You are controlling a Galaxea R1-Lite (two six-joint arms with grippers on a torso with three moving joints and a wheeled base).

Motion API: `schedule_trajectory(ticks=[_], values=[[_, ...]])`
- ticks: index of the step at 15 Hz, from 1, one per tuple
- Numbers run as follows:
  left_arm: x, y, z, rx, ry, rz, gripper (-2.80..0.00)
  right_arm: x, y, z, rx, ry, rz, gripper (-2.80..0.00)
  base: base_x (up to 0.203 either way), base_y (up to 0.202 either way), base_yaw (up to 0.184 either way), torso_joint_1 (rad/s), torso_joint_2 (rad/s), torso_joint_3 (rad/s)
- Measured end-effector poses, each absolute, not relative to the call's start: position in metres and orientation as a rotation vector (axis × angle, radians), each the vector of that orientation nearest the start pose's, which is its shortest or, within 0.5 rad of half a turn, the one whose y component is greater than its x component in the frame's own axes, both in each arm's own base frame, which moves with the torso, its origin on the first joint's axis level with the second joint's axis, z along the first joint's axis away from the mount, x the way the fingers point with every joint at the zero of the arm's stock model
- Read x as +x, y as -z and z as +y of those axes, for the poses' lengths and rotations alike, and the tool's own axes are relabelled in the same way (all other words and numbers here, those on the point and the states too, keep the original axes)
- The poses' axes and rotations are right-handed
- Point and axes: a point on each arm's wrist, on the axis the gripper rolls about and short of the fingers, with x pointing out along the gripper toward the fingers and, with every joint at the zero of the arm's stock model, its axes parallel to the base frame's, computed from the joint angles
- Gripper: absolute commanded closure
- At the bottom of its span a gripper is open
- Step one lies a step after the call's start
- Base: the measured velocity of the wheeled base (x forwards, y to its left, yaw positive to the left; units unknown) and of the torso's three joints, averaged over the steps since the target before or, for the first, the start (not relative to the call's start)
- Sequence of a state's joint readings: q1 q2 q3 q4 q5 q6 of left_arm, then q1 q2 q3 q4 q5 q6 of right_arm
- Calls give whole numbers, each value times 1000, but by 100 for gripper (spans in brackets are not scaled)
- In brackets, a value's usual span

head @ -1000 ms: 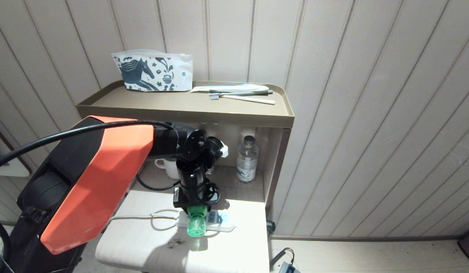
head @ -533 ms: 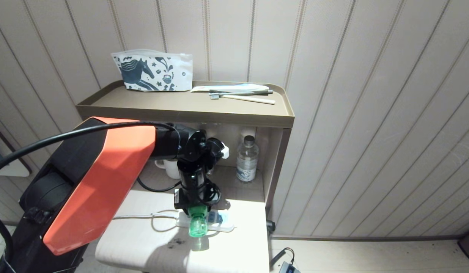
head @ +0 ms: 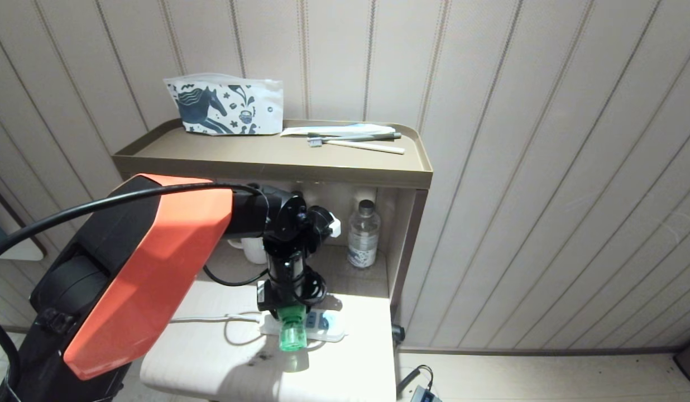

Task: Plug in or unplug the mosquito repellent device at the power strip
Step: Insert the plug into the socket

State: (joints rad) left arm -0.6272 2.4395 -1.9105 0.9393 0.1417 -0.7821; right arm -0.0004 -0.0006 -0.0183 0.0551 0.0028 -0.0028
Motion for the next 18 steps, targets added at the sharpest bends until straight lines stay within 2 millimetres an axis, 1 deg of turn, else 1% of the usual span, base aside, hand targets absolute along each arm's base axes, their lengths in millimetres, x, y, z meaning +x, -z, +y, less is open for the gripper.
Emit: schedule_trajectory(ticks=[7, 12, 18], values=[[352, -56, -248, -79, -172, 1411, 0, -24, -75, 0, -3, -2, 36, 0, 0, 0, 0, 0, 0, 0], [354, -52, -247, -65, -190, 1405, 0, -24, -75, 0, -3, -2, 36, 0, 0, 0, 0, 0, 0, 0], [354, -40, -245, -28, -297, 1281, 0, -24, -75, 0, -3, -2, 36, 0, 0, 0, 0, 0, 0, 0]])
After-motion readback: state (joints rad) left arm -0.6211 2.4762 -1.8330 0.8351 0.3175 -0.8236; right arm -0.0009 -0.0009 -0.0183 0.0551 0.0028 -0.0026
